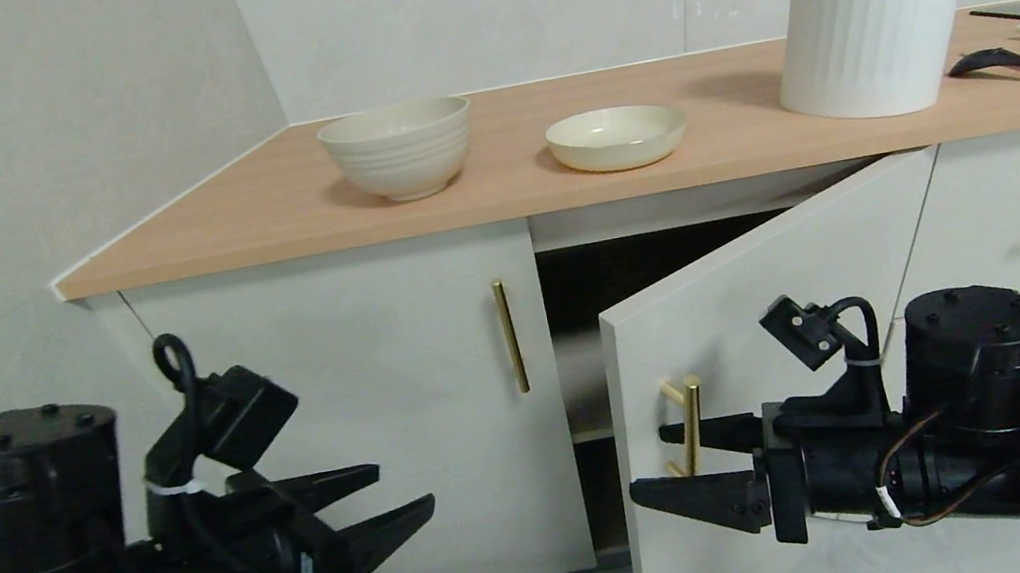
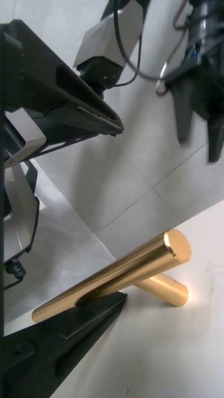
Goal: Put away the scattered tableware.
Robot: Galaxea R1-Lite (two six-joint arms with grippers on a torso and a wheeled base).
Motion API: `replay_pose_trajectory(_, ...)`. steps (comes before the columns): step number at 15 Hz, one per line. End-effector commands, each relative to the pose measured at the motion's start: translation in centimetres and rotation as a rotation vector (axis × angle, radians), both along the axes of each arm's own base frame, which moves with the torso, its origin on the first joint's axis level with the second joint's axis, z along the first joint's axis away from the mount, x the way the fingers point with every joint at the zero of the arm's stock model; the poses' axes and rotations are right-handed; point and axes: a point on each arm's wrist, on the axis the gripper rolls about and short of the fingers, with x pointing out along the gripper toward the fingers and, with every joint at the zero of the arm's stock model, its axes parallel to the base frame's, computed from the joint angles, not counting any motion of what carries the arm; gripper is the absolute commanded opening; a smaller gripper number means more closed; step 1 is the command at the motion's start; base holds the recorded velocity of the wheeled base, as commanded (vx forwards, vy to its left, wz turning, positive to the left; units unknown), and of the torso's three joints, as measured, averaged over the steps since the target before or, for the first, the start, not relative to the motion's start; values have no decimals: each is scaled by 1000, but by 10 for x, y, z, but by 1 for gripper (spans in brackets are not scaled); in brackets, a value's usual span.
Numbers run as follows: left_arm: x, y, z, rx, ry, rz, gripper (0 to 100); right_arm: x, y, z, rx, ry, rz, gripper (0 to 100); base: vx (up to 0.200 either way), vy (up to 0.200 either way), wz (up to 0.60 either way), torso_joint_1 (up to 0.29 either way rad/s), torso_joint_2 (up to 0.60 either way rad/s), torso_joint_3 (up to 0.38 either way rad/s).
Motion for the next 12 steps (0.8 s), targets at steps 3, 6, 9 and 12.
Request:
replay_pose_trajectory(3, 36, -44, -22, 17, 45, -97, 0, -2, -2, 4, 8, -10, -1, 100, 0, 0, 0, 0, 0, 0)
replay_pose_trajectory(6, 50, -80, -14, -142, 113, -97, 0, -4, -4, 4, 6, -8, -1, 100, 0, 0, 0, 0, 0, 0)
replay_pose_trajectory(9, 73, -102, -24, -143, 130, -103, 0, -6, -5, 2, 0, -1, -1, 100, 0, 0, 0, 0, 0, 0)
replay_pose_trajectory(12, 84, -113, -32, -134, 139, -107, 0, -7, -6, 5, 7, -7, -1, 100, 0, 0, 0, 0, 0, 0)
